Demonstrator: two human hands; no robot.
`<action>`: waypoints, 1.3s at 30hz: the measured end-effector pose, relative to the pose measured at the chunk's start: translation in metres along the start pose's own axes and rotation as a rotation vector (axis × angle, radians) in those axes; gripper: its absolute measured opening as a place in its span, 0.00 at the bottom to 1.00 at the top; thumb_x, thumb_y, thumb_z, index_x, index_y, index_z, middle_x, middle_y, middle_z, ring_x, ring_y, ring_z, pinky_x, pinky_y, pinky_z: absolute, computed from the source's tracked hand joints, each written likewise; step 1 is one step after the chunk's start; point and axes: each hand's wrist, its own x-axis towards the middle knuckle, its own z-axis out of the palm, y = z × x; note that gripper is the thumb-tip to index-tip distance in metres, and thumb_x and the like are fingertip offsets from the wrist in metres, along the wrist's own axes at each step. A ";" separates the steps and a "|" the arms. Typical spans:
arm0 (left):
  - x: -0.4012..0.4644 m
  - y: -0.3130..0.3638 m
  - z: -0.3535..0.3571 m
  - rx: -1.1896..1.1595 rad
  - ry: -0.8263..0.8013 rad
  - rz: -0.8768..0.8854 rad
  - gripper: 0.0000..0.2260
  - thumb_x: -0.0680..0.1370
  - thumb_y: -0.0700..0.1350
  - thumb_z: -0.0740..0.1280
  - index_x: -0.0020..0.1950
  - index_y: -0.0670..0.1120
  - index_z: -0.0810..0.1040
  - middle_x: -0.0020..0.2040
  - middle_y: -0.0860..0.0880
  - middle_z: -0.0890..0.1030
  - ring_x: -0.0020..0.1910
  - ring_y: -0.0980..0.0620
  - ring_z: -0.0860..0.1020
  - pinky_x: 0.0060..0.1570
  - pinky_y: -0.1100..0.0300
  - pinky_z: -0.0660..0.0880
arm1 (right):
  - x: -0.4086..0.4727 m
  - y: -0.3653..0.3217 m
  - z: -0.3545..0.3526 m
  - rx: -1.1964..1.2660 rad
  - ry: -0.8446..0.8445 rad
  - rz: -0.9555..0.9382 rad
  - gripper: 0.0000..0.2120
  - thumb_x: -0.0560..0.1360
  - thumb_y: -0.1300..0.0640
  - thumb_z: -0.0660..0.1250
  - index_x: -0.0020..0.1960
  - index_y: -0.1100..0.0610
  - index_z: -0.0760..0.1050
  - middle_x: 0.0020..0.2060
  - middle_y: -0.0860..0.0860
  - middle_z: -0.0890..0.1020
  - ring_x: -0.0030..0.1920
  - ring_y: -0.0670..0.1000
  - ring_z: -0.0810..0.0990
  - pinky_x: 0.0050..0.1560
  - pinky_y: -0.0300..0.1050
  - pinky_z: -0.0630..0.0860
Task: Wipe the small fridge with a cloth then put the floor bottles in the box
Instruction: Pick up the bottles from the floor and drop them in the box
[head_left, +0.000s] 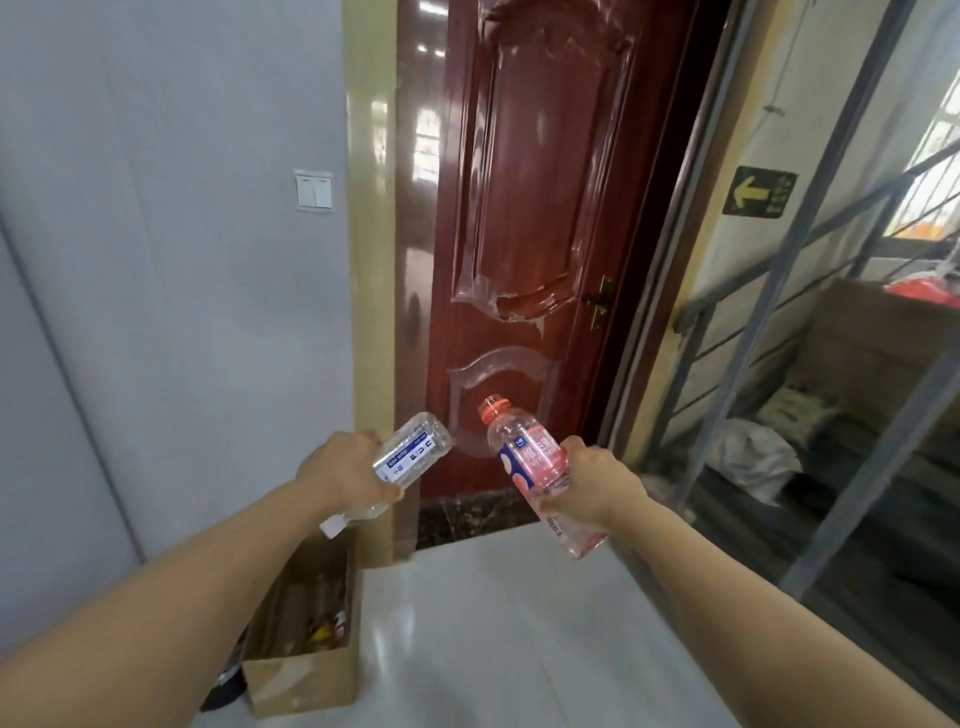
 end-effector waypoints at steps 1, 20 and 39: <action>0.016 0.002 0.000 -0.002 0.004 -0.010 0.27 0.64 0.58 0.75 0.59 0.50 0.72 0.52 0.50 0.80 0.43 0.53 0.79 0.44 0.58 0.79 | 0.018 0.003 -0.001 0.008 -0.001 -0.005 0.35 0.65 0.40 0.73 0.64 0.53 0.65 0.52 0.50 0.77 0.47 0.51 0.79 0.48 0.45 0.79; 0.190 0.006 0.040 -0.054 0.079 -0.578 0.29 0.66 0.57 0.74 0.62 0.47 0.71 0.54 0.48 0.79 0.44 0.51 0.76 0.40 0.60 0.73 | 0.336 -0.009 0.032 0.034 -0.320 -0.478 0.31 0.64 0.42 0.75 0.60 0.55 0.68 0.55 0.54 0.78 0.53 0.56 0.79 0.55 0.52 0.77; 0.230 -0.160 0.112 -0.277 0.085 -1.133 0.26 0.66 0.57 0.74 0.59 0.46 0.75 0.54 0.47 0.80 0.48 0.49 0.76 0.42 0.60 0.71 | 0.472 -0.211 0.215 -0.112 -0.670 -0.872 0.30 0.68 0.42 0.73 0.62 0.55 0.66 0.53 0.53 0.78 0.48 0.53 0.78 0.49 0.45 0.76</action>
